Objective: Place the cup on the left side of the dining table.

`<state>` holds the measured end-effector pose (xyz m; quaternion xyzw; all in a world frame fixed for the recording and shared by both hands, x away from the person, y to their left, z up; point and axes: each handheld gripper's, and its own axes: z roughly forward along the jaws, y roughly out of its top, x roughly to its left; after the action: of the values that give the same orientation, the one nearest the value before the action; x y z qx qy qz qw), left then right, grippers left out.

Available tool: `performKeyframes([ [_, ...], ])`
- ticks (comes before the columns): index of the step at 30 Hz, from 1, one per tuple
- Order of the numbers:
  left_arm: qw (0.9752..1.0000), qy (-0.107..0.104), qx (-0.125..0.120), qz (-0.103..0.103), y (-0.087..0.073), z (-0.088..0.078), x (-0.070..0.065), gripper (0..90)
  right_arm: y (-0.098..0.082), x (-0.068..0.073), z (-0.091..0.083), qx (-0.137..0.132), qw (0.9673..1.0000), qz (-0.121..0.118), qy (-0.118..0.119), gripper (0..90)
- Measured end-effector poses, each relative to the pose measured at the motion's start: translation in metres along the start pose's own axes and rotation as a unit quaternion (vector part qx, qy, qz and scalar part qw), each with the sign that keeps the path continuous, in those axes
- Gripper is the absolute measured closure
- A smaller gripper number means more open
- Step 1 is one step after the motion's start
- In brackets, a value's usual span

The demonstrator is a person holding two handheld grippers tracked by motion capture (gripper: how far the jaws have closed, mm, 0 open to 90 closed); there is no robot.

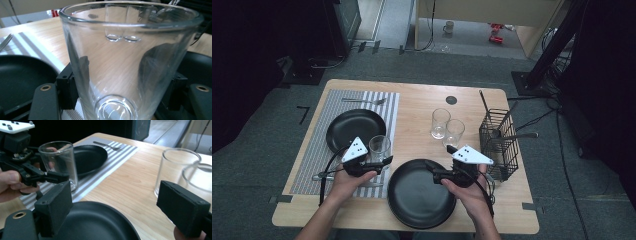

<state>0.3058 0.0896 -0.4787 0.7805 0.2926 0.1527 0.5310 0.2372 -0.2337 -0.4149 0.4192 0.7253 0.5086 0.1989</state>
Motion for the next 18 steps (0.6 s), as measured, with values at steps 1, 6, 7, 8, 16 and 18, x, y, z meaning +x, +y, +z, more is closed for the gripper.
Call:
performKeyframes([
  [1, 1.0000, 0.003, 0.003, 0.001, -0.001, 0.000, 0.000, 30.9, -0.003, -0.001, -0.001, 0.001, 1.0000, 0.002, -0.003, 13.1],
  [6, 0.9995, 0.023, 0.022, 0.003, -0.004, 0.002, 0.003, 30.9, -0.012, -0.006, -0.007, 0.004, 0.9999, 0.010, -0.013, 13.1],
  [7, 0.9993, 0.026, 0.025, 0.002, -0.005, 0.003, 0.004, 30.9, -0.014, -0.007, -0.009, 0.004, 0.9998, 0.013, -0.014, 13.2],
  [8, 0.9992, 0.029, 0.027, 0.000, -0.005, 0.003, 0.005, 30.9, -0.016, -0.008, -0.010, 0.004, 0.9998, 0.015, -0.016, 13.2],
  [16, 0.9975, 0.055, 0.044, -0.004, -0.010, 0.005, 0.008, 30.8, -0.032, -0.014, -0.017, 0.014, 0.9992, 0.024, -0.029, 13.1],
  [18, 0.9970, 0.058, 0.052, -0.003, -0.013, 0.006, 0.009, 30.8, -0.036, -0.016, -0.019, 0.016, 0.9990, 0.029, -0.031, 13.1],
])
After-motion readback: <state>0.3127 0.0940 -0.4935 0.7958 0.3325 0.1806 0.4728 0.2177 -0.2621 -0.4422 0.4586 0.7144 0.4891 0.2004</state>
